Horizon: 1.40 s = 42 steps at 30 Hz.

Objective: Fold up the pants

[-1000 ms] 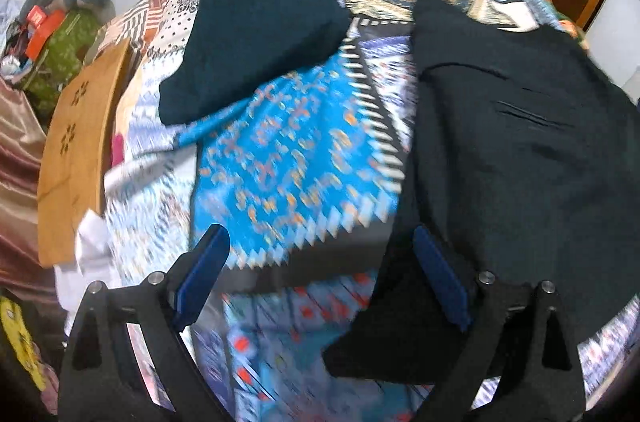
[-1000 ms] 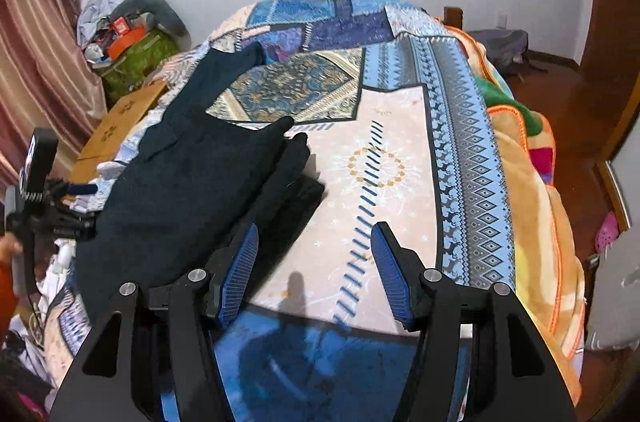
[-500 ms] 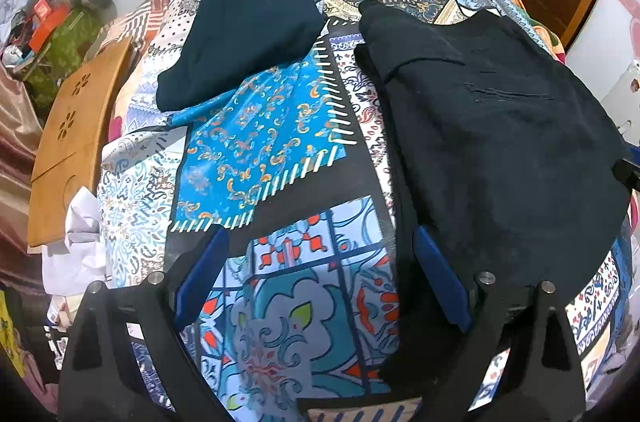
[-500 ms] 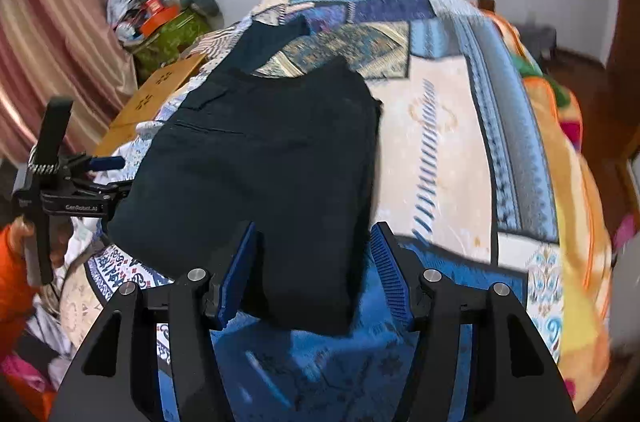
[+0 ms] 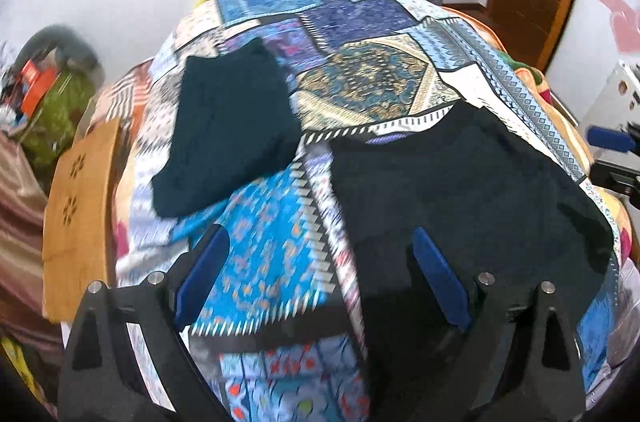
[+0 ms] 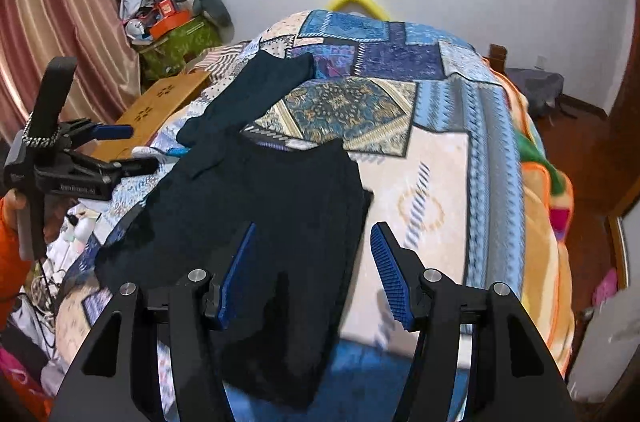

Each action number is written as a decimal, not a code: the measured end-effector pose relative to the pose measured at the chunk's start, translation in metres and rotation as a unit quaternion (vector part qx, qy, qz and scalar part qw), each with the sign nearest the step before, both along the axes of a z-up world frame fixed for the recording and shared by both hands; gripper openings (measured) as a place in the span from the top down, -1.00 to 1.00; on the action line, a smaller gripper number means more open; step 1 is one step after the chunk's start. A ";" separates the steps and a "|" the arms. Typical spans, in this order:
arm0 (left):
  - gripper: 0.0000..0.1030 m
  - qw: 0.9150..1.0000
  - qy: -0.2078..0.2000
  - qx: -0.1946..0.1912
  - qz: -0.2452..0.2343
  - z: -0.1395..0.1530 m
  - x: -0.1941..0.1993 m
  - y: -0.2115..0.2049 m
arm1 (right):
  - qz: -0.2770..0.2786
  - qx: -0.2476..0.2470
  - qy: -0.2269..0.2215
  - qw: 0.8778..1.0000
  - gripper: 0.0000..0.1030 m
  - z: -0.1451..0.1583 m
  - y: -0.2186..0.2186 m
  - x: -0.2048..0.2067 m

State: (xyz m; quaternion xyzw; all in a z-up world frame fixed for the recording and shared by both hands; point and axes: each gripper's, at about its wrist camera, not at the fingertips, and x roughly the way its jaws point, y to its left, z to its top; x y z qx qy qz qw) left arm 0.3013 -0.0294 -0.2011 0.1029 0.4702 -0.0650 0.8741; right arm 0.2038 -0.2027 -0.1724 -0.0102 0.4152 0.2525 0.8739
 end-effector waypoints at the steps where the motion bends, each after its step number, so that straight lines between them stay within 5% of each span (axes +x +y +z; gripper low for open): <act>1: -0.82 1.000 0.003 0.003 -0.006 -0.004 0.007 -0.006 | 0.003 0.001 0.004 1.000 -0.06 -0.003 0.002 0.006; 5: -0.82 1.000 0.021 0.001 -0.021 -0.022 0.032 -0.022 | 0.008 0.003 0.031 0.999 -0.02 -0.024 0.011 0.040; 12: -0.76 0.999 0.026 -0.003 -0.029 -0.044 0.056 -0.030 | 0.014 -0.005 0.076 0.997 0.44 -0.055 0.019 0.082; 17: -0.48 1.000 0.008 0.005 -0.023 -0.049 0.061 -0.029 | 0.050 -0.028 0.049 0.997 0.70 -0.058 0.027 0.079; 23: -0.48 1.000 0.002 0.004 -0.002 -0.060 0.069 -0.021 | 0.040 -0.037 0.042 0.998 0.74 -0.064 0.027 0.081; 29: -0.47 1.000 0.011 -0.015 0.015 -0.044 0.067 -0.013 | 0.018 -0.026 0.068 0.997 0.69 -0.048 0.019 0.080; 34: -0.55 0.999 -0.033 -0.031 0.017 -0.003 0.042 -0.004 | -0.005 -0.020 0.048 0.999 0.63 -0.020 -0.001 0.061; 39: -0.65 0.998 -0.051 -0.040 0.012 0.019 0.016 0.002 | -0.017 -0.014 0.018 1.000 0.12 0.001 -0.010 0.036; 42: -0.66 0.999 -0.029 -0.044 0.005 0.015 0.002 0.002 | -0.026 0.004 0.015 1.000 -0.18 0.004 -0.014 0.021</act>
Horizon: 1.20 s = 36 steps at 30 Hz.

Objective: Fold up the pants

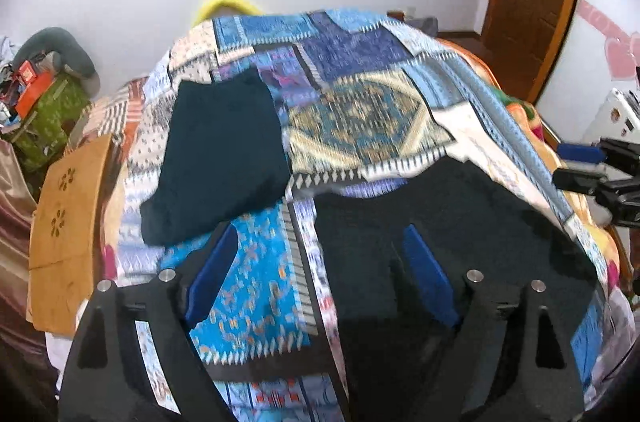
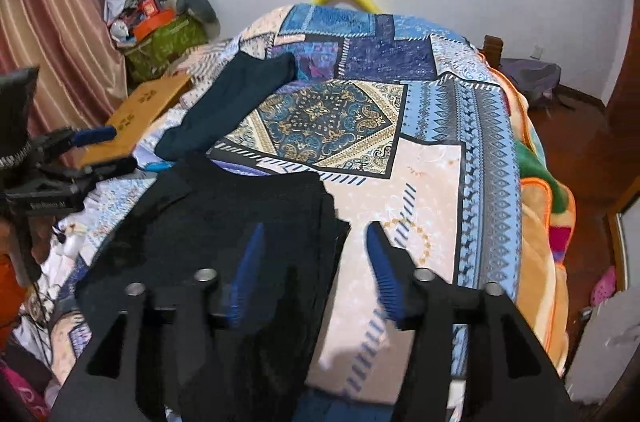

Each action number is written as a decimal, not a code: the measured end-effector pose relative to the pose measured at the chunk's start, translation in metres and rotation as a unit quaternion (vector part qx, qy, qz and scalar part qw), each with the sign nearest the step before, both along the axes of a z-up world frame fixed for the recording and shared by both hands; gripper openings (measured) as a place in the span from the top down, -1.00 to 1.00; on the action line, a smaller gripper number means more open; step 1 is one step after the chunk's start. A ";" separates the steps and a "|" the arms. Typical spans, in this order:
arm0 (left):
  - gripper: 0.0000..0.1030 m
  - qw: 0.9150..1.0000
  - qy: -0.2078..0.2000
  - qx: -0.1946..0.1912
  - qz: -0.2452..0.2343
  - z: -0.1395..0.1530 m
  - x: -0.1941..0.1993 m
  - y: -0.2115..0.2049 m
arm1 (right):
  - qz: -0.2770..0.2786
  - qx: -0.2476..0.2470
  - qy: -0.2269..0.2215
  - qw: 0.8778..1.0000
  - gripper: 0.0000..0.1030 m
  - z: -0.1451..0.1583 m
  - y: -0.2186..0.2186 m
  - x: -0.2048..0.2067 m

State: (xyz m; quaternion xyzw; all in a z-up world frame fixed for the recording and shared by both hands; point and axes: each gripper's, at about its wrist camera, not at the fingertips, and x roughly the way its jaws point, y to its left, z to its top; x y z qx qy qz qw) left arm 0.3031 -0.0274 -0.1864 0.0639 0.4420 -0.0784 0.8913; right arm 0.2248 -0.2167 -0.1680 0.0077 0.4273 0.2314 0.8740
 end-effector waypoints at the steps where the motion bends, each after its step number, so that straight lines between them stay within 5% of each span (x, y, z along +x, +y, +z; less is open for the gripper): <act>1: -0.66 1.000 0.008 -0.003 -0.001 -0.004 -0.002 0.000 | -0.001 0.007 0.001 1.000 -0.20 -0.001 0.000 -0.005; 10: -0.67 0.994 0.093 -0.052 -0.008 -0.053 -0.022 0.000 | 0.008 0.012 0.084 0.996 -0.23 -0.058 0.004 -0.021; 16: -0.79 0.982 0.153 -0.112 -0.016 -0.076 -0.004 0.002 | 0.013 0.068 0.149 0.986 -0.31 -0.080 -0.002 -0.001; 24: -0.89 0.967 0.197 -0.158 -0.037 -0.089 0.019 -0.004 | 0.051 0.065 0.154 0.985 -0.26 -0.086 0.021 0.012; 30: -0.51 0.966 0.201 -0.145 -0.073 -0.083 0.030 -0.019 | 0.075 0.062 0.159 0.982 0.19 -0.085 0.027 0.021; 36: 0.14 0.970 0.190 -0.133 -0.072 -0.068 0.020 -0.024 | 0.097 0.010 0.122 0.988 0.50 -0.068 0.041 0.006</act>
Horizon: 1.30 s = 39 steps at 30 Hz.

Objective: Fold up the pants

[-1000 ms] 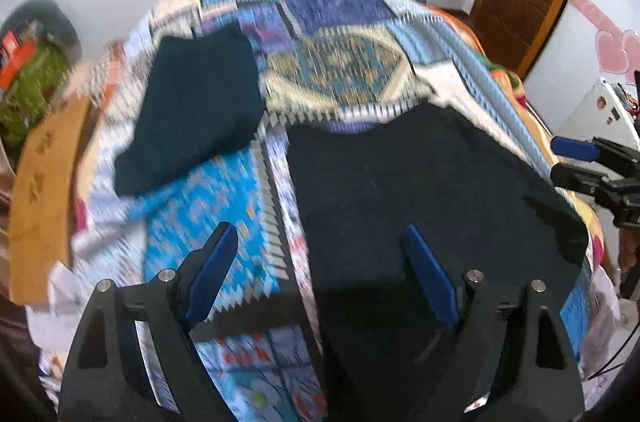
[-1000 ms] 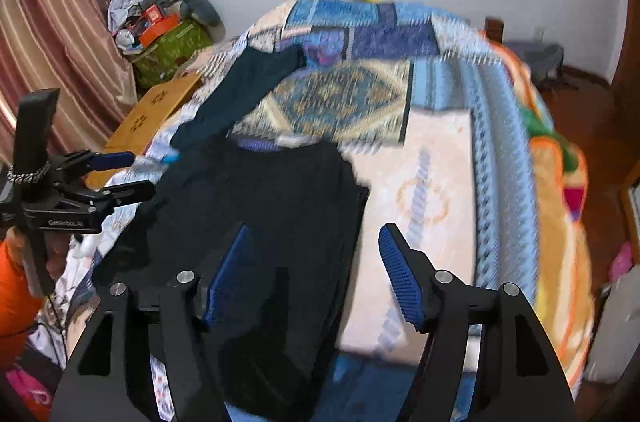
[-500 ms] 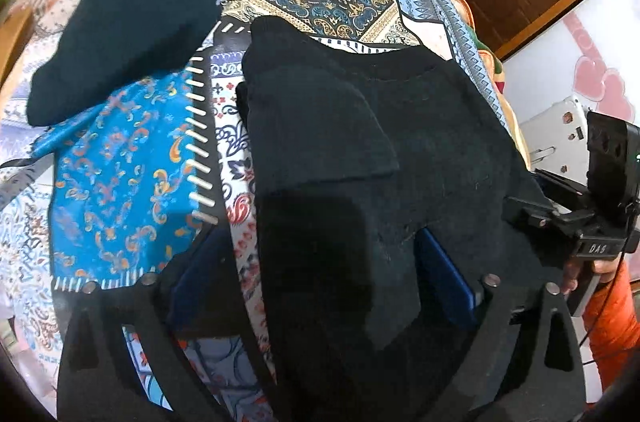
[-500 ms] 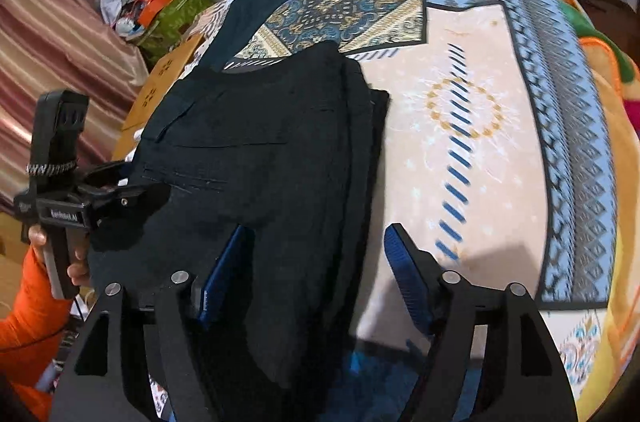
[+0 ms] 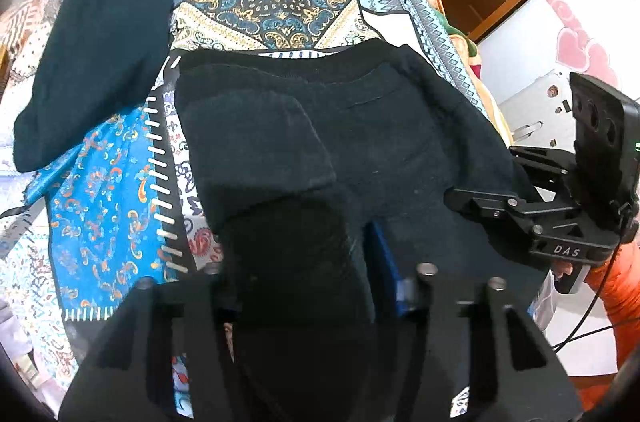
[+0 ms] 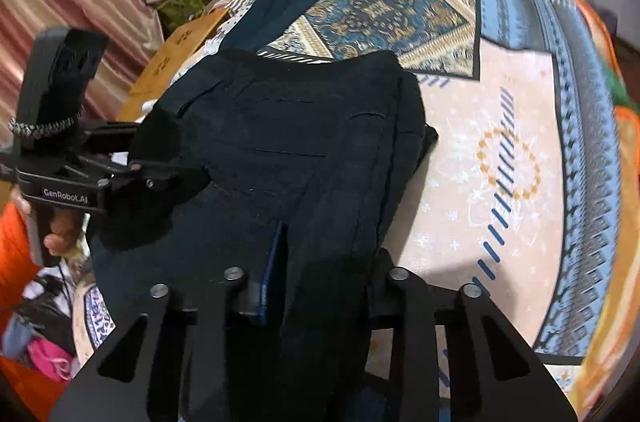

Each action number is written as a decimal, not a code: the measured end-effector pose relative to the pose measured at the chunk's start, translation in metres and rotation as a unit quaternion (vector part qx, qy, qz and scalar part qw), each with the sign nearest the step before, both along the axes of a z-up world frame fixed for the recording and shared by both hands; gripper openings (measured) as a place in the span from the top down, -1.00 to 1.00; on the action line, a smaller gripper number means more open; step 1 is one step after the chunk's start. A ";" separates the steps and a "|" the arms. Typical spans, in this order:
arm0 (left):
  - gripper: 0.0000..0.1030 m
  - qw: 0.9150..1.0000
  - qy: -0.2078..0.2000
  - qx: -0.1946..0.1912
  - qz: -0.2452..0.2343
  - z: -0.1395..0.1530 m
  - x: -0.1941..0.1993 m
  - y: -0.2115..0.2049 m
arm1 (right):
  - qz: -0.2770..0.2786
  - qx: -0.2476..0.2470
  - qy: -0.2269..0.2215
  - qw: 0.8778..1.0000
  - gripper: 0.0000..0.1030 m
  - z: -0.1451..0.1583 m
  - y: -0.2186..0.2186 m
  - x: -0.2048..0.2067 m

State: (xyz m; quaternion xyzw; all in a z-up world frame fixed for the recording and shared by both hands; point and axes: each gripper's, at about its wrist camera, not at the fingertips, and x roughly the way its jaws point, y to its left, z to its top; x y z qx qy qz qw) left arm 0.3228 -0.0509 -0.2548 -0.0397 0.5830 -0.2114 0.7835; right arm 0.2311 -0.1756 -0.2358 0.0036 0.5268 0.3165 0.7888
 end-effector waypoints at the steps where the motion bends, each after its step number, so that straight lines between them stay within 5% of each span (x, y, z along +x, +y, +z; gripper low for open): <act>1: 0.21 1.000 -0.003 0.005 -0.001 0.003 -0.002 -0.001 | 0.002 -0.004 -0.008 1.000 0.53 0.005 0.001 -0.002; 14: 0.38 0.990 -0.135 0.038 0.024 0.093 -0.029 0.020 | 0.002 0.027 -0.104 0.994 0.62 0.077 0.024 0.001; 24: 0.38 0.965 -0.239 0.041 0.100 0.155 0.020 0.093 | 0.004 0.071 -0.185 0.980 0.63 0.124 0.086 0.069; 30: 0.37 0.960 -0.247 0.057 0.120 0.144 0.077 0.139 | 0.009 0.084 -0.181 0.980 0.63 0.114 0.131 0.118; 39: 0.34 0.968 -0.191 0.072 0.144 0.066 0.163 0.197 | 0.000 0.087 -0.121 0.989 0.63 0.047 0.185 0.181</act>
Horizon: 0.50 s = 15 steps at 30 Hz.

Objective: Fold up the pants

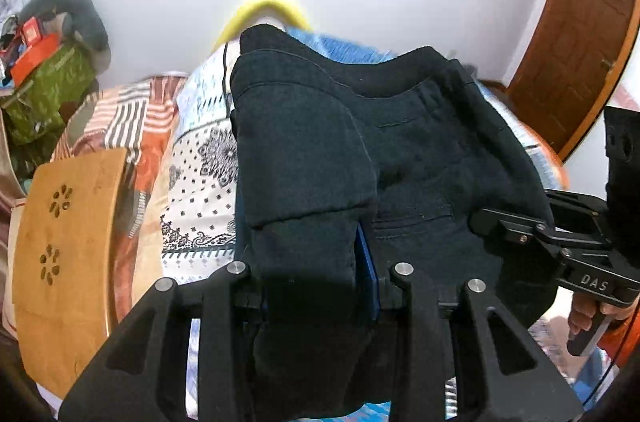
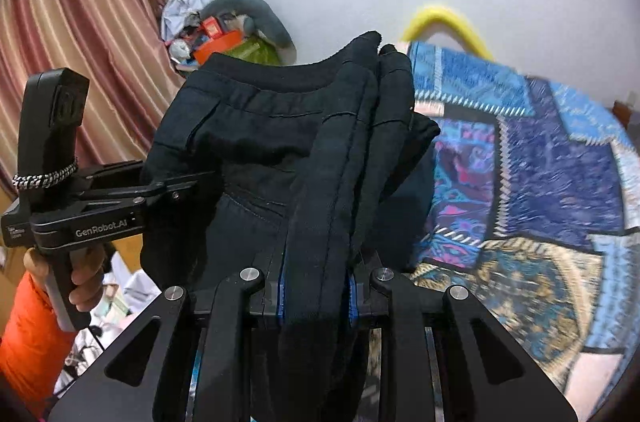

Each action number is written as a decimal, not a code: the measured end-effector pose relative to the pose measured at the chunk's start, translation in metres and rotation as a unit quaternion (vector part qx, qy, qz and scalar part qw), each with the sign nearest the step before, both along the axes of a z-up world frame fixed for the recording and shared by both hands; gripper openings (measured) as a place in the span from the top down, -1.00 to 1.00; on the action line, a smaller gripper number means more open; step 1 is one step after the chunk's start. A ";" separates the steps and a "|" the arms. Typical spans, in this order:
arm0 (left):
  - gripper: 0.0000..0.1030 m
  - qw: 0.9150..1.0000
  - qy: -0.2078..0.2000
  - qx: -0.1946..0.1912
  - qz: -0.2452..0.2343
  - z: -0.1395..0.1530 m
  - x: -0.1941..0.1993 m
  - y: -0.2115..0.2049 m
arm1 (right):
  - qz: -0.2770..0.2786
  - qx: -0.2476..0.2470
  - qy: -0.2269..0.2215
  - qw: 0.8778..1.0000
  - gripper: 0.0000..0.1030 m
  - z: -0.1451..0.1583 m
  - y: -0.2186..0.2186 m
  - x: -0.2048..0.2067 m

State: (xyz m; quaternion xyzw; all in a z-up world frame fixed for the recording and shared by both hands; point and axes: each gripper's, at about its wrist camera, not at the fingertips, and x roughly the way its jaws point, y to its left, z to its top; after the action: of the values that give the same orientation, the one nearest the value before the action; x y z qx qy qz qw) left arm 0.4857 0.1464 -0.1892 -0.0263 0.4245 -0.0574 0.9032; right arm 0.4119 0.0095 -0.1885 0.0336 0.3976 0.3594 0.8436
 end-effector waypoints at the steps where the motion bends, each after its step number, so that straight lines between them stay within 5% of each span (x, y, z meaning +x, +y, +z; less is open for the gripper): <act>1: 0.34 1.000 0.007 0.001 0.001 -0.012 0.010 0.005 | -0.001 -0.004 0.007 1.000 0.63 -0.010 0.003 0.007; 8: 0.26 0.998 0.058 0.021 -0.001 -0.093 0.056 0.016 | -0.021 -0.050 0.033 0.998 0.63 -0.065 0.020 0.032; 15: -0.04 0.998 0.058 0.019 0.024 -0.106 0.054 0.021 | -0.026 -0.086 0.029 0.996 0.40 -0.062 0.016 0.024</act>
State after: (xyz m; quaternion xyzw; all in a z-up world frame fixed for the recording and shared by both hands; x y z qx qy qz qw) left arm 0.5394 0.1678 -0.2951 -0.0228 0.4760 -0.0257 0.8788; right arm 0.4358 0.0253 -0.2509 -0.0186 0.4502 0.3008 0.8405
